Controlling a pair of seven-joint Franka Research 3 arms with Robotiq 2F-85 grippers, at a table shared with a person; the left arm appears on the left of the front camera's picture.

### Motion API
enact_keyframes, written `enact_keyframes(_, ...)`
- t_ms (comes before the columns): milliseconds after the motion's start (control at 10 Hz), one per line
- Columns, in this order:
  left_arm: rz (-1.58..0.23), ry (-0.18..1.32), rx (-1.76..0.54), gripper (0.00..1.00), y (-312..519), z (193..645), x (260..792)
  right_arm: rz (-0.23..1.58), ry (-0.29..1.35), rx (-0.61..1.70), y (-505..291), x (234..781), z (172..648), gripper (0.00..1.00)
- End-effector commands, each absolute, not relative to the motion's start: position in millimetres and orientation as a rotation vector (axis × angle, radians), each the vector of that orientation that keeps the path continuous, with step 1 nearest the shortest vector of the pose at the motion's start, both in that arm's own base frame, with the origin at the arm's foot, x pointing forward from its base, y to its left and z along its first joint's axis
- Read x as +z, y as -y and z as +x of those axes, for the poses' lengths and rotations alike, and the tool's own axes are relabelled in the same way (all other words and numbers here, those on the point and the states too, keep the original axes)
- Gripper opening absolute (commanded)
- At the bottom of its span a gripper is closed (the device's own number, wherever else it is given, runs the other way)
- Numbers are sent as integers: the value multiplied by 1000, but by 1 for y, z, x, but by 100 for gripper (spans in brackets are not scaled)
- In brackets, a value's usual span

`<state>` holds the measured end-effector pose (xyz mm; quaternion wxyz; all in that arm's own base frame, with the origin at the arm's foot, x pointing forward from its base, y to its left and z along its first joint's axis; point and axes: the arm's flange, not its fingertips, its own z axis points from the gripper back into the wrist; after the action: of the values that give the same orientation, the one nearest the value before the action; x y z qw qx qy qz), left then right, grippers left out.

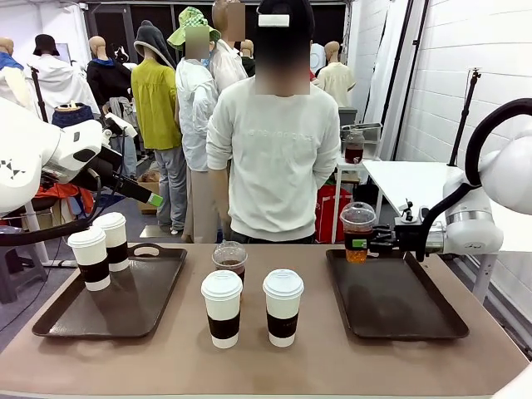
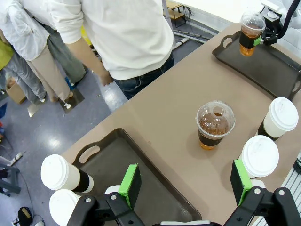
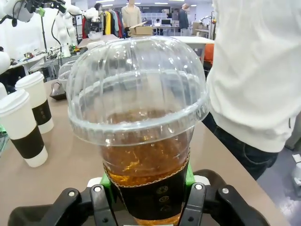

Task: Distribute the coffee onto the tray.
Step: Pick up one iced Americano and place it on the right Handle tray.

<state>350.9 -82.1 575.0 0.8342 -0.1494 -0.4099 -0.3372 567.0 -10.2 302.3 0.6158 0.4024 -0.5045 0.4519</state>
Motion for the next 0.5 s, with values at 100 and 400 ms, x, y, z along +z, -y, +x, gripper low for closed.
enact_keyframes(100,-339,868,-717,100,82,351,575,961,1218,1016,16,282,587,60)
enact_keyframes(400,-339,868,-717,100,82,351,575,978,1273,981,26,261,599,60)
